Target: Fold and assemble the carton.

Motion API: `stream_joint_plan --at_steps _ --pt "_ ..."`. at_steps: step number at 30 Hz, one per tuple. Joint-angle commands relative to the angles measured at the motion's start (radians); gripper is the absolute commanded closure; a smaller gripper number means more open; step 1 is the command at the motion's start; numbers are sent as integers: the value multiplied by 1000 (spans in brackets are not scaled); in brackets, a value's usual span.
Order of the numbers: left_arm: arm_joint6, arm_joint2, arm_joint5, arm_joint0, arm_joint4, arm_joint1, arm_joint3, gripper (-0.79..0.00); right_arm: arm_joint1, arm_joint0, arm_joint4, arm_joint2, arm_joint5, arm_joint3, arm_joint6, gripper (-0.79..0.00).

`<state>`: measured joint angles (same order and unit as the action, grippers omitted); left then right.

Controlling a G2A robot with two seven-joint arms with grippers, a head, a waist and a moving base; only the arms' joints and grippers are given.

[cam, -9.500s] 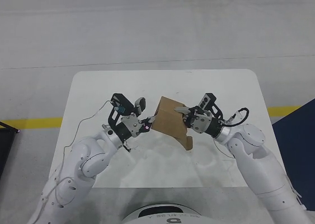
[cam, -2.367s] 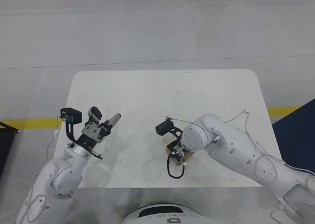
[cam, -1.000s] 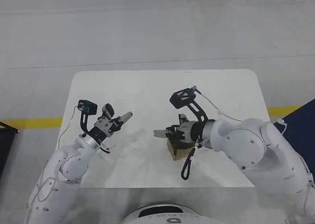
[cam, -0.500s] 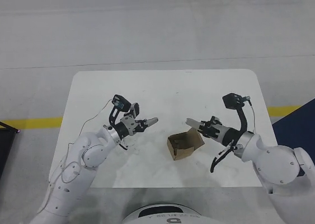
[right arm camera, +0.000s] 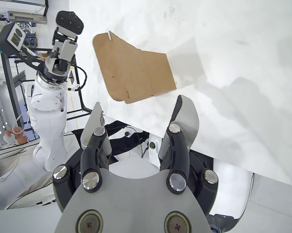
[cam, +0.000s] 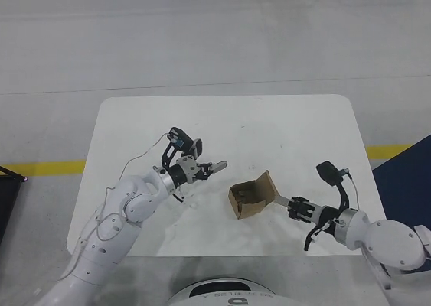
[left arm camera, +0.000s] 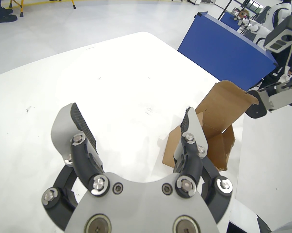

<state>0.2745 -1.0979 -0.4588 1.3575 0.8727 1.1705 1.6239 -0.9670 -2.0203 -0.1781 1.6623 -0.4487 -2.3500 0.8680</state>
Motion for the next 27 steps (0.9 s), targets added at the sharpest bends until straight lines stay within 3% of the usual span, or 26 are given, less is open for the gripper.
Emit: stream_joint_plan --at_steps 1,8,17,21,24,26,27 --pt "-5 -11 5 4 1 -2 0 -785 -3 -20 25 -11 -12 0 -22 -332" --pt "-3 -37 11 19 7 -7 4 -785 -15 -84 119 -55 6 0 -120 -256" --pt "-5 -38 20 25 3 -8 15 -785 -32 -41 208 -111 19 73 -294 -326" --pt "-8 -56 25 40 5 -12 22 -785 -37 6 185 -152 17 131 -345 -271" --pt "-8 -68 28 53 5 -14 30 -785 -39 45 160 -177 16 161 -379 -175" --pt "-8 -74 30 62 4 -16 36 -785 -41 72 128 -193 18 169 -413 -206" --pt "-7 -76 31 66 5 -16 40 -785 -43 85 111 -204 27 169 -436 -262"
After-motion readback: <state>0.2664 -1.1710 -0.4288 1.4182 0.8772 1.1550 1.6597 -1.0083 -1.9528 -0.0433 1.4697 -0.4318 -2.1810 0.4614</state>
